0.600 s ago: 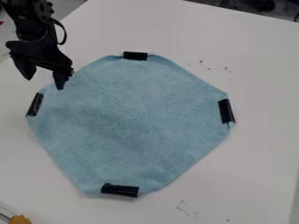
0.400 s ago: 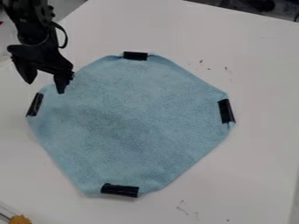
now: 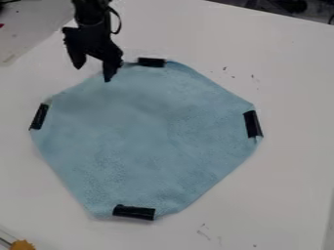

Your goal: Fold the cloth from the top left to the bottom right

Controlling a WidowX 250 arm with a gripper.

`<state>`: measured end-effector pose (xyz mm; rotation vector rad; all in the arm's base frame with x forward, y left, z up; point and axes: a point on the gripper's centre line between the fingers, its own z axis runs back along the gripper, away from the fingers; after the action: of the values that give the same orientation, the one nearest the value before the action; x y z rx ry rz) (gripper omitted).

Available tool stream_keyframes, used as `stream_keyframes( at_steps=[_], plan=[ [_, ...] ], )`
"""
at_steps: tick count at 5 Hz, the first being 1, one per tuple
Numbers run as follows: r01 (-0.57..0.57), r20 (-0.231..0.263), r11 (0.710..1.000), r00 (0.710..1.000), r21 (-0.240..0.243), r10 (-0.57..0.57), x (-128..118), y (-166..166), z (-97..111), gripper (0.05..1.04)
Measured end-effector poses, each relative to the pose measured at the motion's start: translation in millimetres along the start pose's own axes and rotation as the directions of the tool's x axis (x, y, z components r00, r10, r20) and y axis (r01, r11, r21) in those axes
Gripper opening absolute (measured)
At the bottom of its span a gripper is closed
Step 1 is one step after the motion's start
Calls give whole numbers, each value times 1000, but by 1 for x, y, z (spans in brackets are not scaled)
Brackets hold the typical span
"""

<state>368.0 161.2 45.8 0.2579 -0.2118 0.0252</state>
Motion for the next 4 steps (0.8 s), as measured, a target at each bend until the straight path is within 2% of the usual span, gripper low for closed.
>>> stream_keyframes(
  at_steps=[2,3,4],
  plan=[
    [152,84,986,986,-72,-146,71,-35,-11,1001],
    [191,131,979,975,-64,-181,92,-49,-1,1001],
    [197,126,978,974,-72,-187,95,-54,-12,1001]
  ],
)
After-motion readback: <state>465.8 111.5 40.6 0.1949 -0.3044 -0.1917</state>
